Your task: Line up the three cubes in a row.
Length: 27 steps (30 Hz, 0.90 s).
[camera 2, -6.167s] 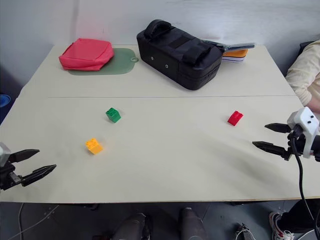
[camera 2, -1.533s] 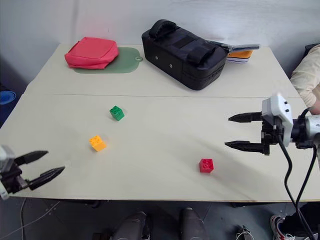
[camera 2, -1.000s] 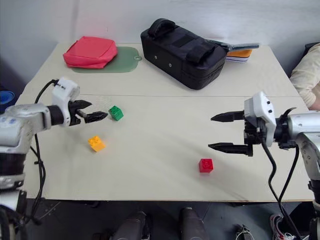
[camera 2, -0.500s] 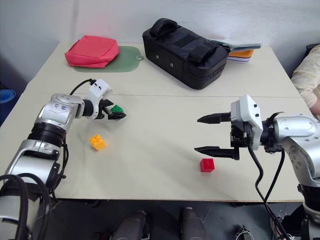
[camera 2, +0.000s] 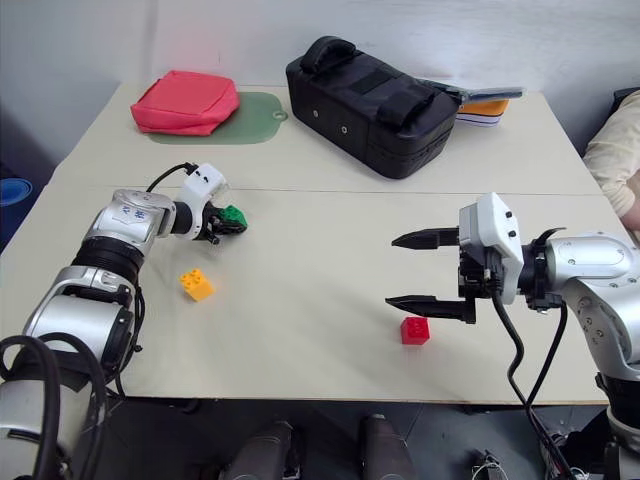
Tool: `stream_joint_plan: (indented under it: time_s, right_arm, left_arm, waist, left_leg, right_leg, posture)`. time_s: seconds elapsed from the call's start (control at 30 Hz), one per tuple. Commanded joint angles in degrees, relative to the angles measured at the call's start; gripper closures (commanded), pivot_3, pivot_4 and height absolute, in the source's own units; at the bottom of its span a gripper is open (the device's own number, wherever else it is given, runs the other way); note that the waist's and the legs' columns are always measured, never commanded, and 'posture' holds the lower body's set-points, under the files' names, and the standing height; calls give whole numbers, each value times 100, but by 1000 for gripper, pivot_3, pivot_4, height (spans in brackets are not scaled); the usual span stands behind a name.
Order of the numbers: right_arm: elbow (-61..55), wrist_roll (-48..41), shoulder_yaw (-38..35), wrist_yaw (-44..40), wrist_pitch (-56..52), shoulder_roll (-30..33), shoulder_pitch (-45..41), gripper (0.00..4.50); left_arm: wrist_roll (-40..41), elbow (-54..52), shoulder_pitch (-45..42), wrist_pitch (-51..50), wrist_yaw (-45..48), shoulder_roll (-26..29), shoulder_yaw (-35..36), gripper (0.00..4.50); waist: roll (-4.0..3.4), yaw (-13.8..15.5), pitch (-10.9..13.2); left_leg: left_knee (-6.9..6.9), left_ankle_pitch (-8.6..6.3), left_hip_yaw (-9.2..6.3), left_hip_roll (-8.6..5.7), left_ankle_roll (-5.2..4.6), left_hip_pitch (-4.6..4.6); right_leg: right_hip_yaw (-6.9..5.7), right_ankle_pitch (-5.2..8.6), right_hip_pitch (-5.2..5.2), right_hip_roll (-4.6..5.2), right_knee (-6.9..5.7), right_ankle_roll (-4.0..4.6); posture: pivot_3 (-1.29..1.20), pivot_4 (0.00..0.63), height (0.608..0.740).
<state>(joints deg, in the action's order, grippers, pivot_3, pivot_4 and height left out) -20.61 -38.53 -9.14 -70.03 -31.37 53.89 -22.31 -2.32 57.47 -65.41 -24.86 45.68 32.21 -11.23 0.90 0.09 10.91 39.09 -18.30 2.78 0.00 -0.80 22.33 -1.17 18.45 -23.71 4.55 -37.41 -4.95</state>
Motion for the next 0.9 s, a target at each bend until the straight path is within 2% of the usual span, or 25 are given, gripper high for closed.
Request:
stream_joint_plan:
  time_s: [0.03,0.13,0.27,0.43,0.57,0.77,0.9]
  right_arm:
    - [-12,7,-120,-85,102,151,-103,0]
    - [-47,2,-133,-142,81,205,-15,0]
    - [-201,112,-266,-253,176,380,529,0]
    - [-468,159,-574,-348,267,551,1334,0]
    - [-612,272,-857,-313,335,606,1978,0]
    - [-630,508,-1056,-287,622,483,2679,0]
    - [-697,539,-1177,-377,743,537,2929,0]
  left_arm:
    - [-41,-93,-97,149,188,80,114,2976]
    - [-6,-514,65,159,646,202,76,2976]
    - [661,-2828,875,271,2131,490,69,2976]
    - [1282,-5305,1756,-369,2937,786,-106,2976]
    - [1226,-6632,2321,-932,2800,788,-583,2976]
    - [899,-7144,2827,-1488,2102,493,-1186,2976]
    - [864,-7415,2987,-1795,1723,278,-1344,2976]
  waist:
    - [0,2,0]
    - [1,-2,0]
    - [1,-6,1]
    - [0,7,0]
    - [0,3,0]
    - [0,6,0]
    - [0,5,0]
  left_leg:
    - [0,0,0,0,0,0]
    - [0,0,0,0,0,1]
    - [-2,-1,-1,4,2,1]
    - [2,-2,-7,2,1,3]
    - [2,-4,-9,2,-2,-15]
    - [2,-2,-9,1,-10,-18]
    - [2,-2,-9,3,-10,-17]
  right_leg:
    - [0,0,0,0,0,0]
    - [-1,0,0,0,0,0]
    - [1,0,0,0,3,0]
    - [4,0,6,5,6,0]
    - [8,0,25,3,7,0]
    - [14,-1,26,-1,3,-2]
    - [14,-1,25,-2,3,-2]
  posture:
    - [0,150,740]
    - [0,150,740]
    - [0,150,740]
    - [0,150,740]
    - [0,150,740]
    - [0,150,740]
    - [0,150,740]
